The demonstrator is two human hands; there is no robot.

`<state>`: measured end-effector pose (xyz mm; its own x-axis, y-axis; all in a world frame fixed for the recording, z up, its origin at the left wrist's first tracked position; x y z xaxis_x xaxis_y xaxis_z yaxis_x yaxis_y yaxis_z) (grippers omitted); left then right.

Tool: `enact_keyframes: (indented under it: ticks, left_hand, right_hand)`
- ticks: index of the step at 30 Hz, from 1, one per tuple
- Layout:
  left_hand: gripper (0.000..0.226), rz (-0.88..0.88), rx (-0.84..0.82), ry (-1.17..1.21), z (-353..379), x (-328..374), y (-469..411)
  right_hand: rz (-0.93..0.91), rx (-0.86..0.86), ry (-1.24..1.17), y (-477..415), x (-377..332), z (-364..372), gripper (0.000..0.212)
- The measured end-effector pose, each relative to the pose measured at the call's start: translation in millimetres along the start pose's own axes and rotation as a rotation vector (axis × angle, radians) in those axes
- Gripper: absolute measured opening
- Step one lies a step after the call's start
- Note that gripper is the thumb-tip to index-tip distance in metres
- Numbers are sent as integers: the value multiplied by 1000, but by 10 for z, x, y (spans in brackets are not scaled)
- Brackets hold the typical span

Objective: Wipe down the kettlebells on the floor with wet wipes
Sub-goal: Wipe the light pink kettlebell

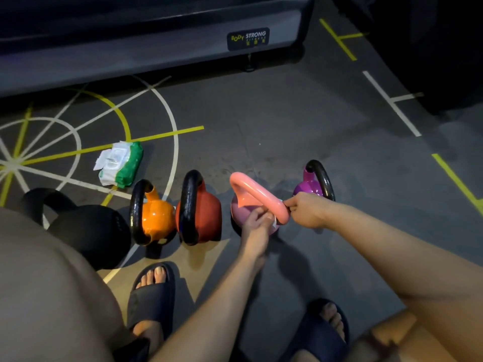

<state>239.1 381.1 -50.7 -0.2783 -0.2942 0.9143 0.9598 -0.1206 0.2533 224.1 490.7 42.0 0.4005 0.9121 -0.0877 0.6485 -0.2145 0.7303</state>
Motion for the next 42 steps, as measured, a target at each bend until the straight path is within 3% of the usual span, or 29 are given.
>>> enact_keyframes:
  ticks: [1, 5, 8, 10, 12, 14, 17, 19, 22, 25, 27, 35, 39, 41, 42]
  left_hand:
    - [19, 44, -30, -96, -39, 21, -2]
    - [17, 362, -262, -882, -56, 184, -146]
    - [40, 785, -477, -1369, 91, 269, -208]
    - [46, 786, -604, -1476, 107, 125, -277]
    - [39, 675, -568, -1480, 74, 87, -302]
    - [26, 459, -440, -1322, 43, 99, -239]
    - [13, 123, -75, -625, -37, 164, -62]
    - [18, -30, 25, -127, 12, 43, 5]
    - [21, -169, 76, 89, -48, -76, 22]
    - [12, -296, 261, 405, -160, -123, 53]
    - [12, -288, 339, 551, -199, -112, 14]
    - [21, 129, -55, -134, -47, 85, 38]
    - [16, 278, -220, -773, -105, 65, -106]
    - [32, 314, -283, -1027, -83, 33, -134]
    - [40, 320, -296, -1034, -61, 49, -133]
  right_hand:
    - [1, 1, -17, -9, 6, 11, 42]
    - [6, 14, -46, -65, 62, 44, 50]
    - [-3, 22, -31, -85, 84, 46, 54]
    - [-8, 17, -22, -82, 77, 55, 53]
    - [-8, 18, -14, -66, 57, 56, 50]
    - [-13, 22, -13, -58, 55, 53, 48]
    - [-20, 12, -10, -49, 53, 54, 46]
    - [-30, 13, -7, -60, 46, 38, 43]
    - [-24, 5, -22, -85, 45, 41, 40]
    - [-17, -3, -26, -106, 53, 47, 39]
    - [-15, -9, -35, -99, 52, 53, 37]
    - [-20, 15, -45, -94, 96, 50, 42]
    - [-23, 17, -44, -109, 73, 53, 38]
    - [-24, 16, -42, -117, 65, 57, 35]
    - [-22, 19, -41, -122, 68, 60, 34]
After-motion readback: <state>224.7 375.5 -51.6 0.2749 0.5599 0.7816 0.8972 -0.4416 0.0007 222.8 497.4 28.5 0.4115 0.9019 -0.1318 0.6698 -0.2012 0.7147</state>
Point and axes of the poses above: each hand's wrist, its own y-axis away from the middle knuckle, its own z-axis out of the palm, x = y × z, the point moved 9 cm from there along -y, towards the middle knuckle, and after that the axes turned 14 degrees about z, right-handed, at the moved point
